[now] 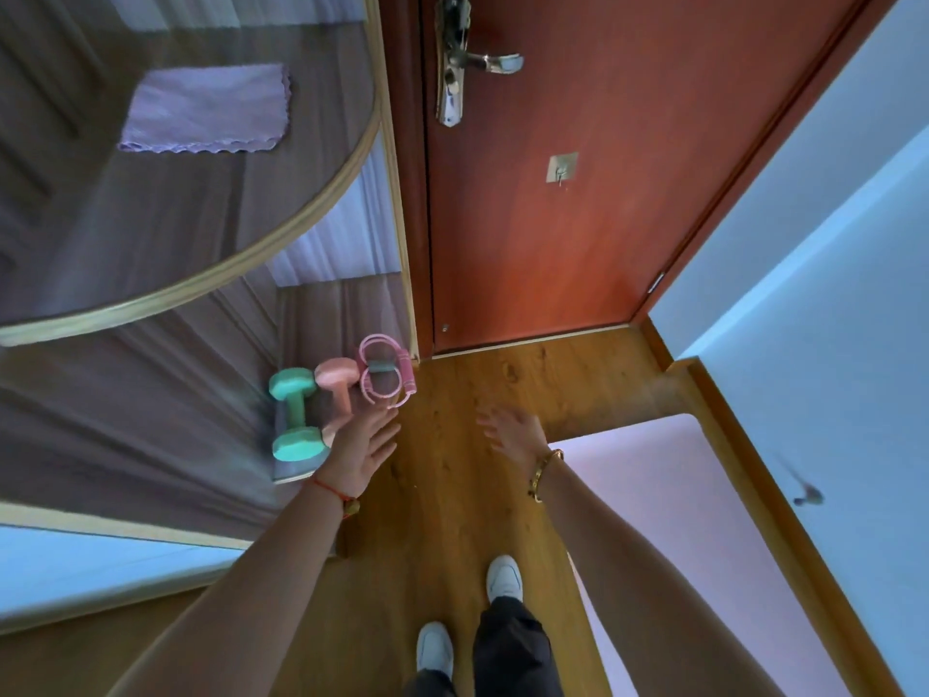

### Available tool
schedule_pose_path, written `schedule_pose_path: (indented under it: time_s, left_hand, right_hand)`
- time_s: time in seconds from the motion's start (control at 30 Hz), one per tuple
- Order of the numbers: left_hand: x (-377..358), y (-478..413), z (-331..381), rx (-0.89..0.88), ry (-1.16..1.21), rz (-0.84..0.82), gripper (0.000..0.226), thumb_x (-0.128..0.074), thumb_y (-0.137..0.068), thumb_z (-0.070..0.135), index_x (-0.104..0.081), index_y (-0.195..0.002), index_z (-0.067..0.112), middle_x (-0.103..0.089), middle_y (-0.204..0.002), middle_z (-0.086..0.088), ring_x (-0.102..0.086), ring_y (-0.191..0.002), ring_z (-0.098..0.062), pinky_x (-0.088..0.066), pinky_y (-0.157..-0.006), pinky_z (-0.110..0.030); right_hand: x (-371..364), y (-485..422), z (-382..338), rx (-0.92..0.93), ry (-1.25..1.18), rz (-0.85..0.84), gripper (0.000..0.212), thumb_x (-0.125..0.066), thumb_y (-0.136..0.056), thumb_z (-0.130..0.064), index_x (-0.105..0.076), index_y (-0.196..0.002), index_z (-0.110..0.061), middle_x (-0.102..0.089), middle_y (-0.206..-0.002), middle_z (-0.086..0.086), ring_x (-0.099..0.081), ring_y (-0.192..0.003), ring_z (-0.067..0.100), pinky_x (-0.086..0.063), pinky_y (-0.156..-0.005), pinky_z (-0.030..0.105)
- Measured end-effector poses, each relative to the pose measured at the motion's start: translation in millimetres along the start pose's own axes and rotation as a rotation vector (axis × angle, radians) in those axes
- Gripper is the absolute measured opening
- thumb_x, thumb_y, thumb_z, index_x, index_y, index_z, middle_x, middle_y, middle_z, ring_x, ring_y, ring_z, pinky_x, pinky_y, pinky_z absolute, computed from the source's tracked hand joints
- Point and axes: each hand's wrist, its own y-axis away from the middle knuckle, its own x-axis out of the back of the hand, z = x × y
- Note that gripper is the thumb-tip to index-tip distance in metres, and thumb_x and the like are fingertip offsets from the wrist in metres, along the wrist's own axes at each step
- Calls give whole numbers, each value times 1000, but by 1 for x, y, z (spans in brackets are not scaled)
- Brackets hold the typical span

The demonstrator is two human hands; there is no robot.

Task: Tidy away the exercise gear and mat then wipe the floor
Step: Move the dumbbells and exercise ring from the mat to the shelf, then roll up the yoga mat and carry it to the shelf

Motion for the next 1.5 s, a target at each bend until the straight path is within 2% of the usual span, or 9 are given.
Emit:
schedule_pose_path:
  time_s: [0.17,0.43,0.73,0.9,0.97,1.17,1.27,1.37,1.5]
  left_hand:
    - [7,-11,-8,-12,9,10,54,-48,-102,45,-38,-149,22,-49,-151,-5,-44,-141,-27,-30,-120,-48]
    - [-12,-25,-11,13,1,-3,50,-48,-103,42,-40,-148,24,-50,-149,-2,-46,-139,-26,-32,-117,-44]
    - [-107,-23,-17,120,-187,-167,43,-34,-109,30,-41,-149,16,-48,-150,-7,-43,-142,-26,-34,-116,-42]
    - [-166,-4,-48,101,-383,-317,45,-31,-108,17,-35,-153,12,-45,-154,-9,-42,-143,-24,-34,-119,-44]
    - [-189,8,-62,113,-425,-343,43,-34,-109,21,-39,-150,14,-47,-152,-8,-44,-142,-24,-34,-119,-44]
    - [-260,62,-102,194,-531,-487,39,-37,-108,33,-46,-143,19,-48,-150,-5,-47,-138,-23,-36,-116,-41]
    - [-292,96,-120,218,-559,-593,34,-38,-107,33,-48,-138,21,-48,-149,-5,-47,-137,-21,-37,-112,-37]
    - [-324,132,-140,224,-590,-705,39,-38,-107,36,-45,-143,22,-49,-147,-2,-48,-136,-20,-36,-115,-38]
    - [-355,178,-176,174,-673,-843,34,-37,-109,28,-45,-142,25,-51,-146,3,-55,-127,-13,-37,-115,-37]
  right_hand:
    - [-1,-12,1,3,14,-6,27,-50,-101,-19,-61,-123,-8,-64,-125,11,-59,-119,27,-48,-103,39]
    - [17,-18,5,14,-51,34,29,-50,-102,-17,-61,-126,-7,-64,-126,10,-60,-120,27,-48,-105,41]
    - [104,21,31,20,-181,232,25,-52,-101,-27,-64,-115,-11,-67,-114,7,-62,-109,24,-52,-99,38]
    - [159,65,70,7,-320,398,29,-56,-99,-30,-65,-116,-8,-68,-113,8,-63,-108,26,-53,-91,34]
    - [180,88,91,-11,-374,462,34,-55,-99,-30,-64,-122,-6,-68,-113,8,-63,-109,27,-53,-88,32]
    - [237,176,144,-47,-562,637,34,-49,-102,-26,-63,-125,-6,-65,-123,12,-60,-115,28,-48,-104,41]
    - [261,223,171,-40,-679,722,30,-51,-101,-27,-65,-121,-9,-67,-120,9,-61,-115,26,-48,-104,42]
    - [285,271,199,-5,-805,802,27,-53,-100,-28,-66,-118,-12,-69,-118,7,-64,-112,25,-51,-102,41]
    - [315,339,236,72,-915,901,30,-49,-102,-27,-65,-122,-11,-69,-119,7,-65,-112,24,-51,-101,40]
